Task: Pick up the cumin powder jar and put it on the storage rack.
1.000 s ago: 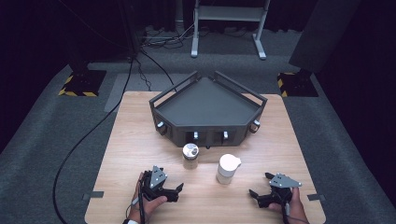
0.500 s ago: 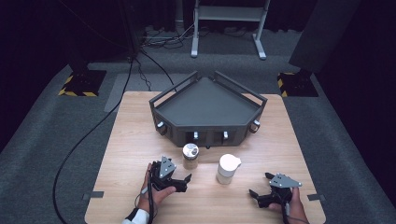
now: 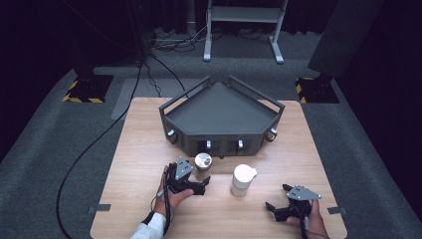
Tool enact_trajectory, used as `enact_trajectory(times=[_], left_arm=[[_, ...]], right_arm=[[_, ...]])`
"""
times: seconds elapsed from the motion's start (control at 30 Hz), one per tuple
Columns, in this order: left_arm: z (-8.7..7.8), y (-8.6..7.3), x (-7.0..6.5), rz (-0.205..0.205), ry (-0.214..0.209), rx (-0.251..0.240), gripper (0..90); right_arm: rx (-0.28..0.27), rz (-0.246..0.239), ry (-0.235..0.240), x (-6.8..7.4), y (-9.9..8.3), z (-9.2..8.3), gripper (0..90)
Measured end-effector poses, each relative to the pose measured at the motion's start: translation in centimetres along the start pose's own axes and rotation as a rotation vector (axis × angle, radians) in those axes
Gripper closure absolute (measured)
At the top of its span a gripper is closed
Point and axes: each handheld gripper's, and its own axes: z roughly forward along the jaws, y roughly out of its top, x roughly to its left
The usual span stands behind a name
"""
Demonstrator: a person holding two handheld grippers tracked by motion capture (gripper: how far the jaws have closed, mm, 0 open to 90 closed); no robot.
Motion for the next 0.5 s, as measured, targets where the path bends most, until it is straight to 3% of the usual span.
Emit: enact_trajectory(times=[0.5], left_arm=[[2.1, 1.0, 1.0, -0.029, -0.033, 0.009, 1.3]], right_arm=[[0.0, 0.001, -0.002, 0.0, 0.0, 0.0, 0.0]])
